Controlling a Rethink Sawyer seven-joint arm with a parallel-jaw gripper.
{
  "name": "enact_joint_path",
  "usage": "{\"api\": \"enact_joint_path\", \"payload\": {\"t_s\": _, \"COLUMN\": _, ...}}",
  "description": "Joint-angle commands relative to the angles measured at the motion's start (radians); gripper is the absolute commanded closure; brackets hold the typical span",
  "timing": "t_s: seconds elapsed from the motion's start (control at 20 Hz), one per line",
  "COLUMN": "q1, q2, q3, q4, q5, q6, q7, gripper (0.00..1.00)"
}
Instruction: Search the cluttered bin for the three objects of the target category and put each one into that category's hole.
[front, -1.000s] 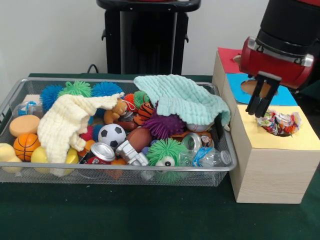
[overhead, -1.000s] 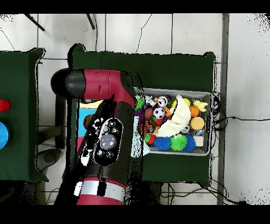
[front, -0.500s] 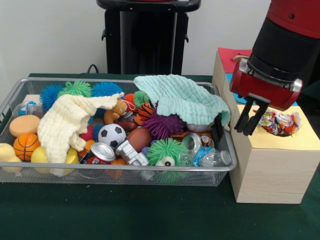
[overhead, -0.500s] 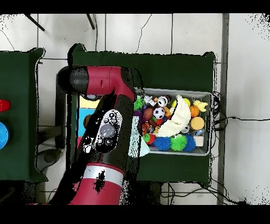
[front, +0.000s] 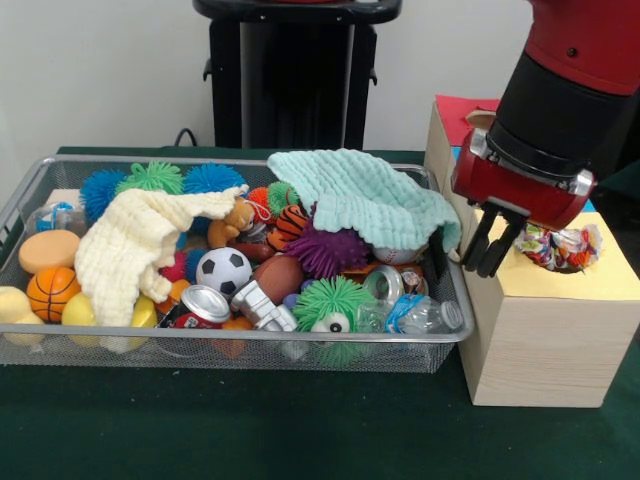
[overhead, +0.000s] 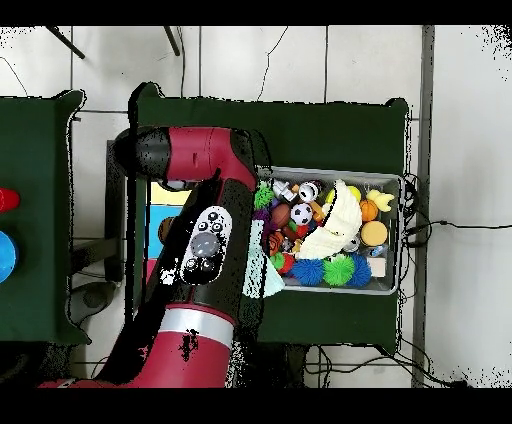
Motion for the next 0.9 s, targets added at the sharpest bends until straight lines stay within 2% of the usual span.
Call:
{"api": "enact_joint_path", "payload": {"t_s": 0.05, "q1": -0.001, "q2": -0.095, "q3": 0.061, "q4": 0.149, "q5": 0.014, "q6": 0.067, "q7": 0.134, "gripper": 1.00}}
{"api": "enact_joint_path", "payload": {"t_s": 0.4, "q1": -0.019, "q2": -0.148, "q3": 0.088, "q4": 0.195, "q5": 0.008, "q6": 0.076, "q7": 0.074, "gripper": 1.00}}
{"api": "enact_joint_path", "payload": {"t_s": 0.65, "q1": -0.035, "q2": -0.122, "q3": 0.108, "q4": 0.189, "q5": -0.010, "q6": 0.030, "q7": 0.045, "gripper": 1.00}}
{"api": "enact_joint_path", "payload": {"t_s": 0.9, "q1": -0.015, "q2": -0.072, "q3": 0.113, "q4": 0.169, "q5": -0.017, "q6": -0.048, "q7": 0.088, "gripper": 1.00}}
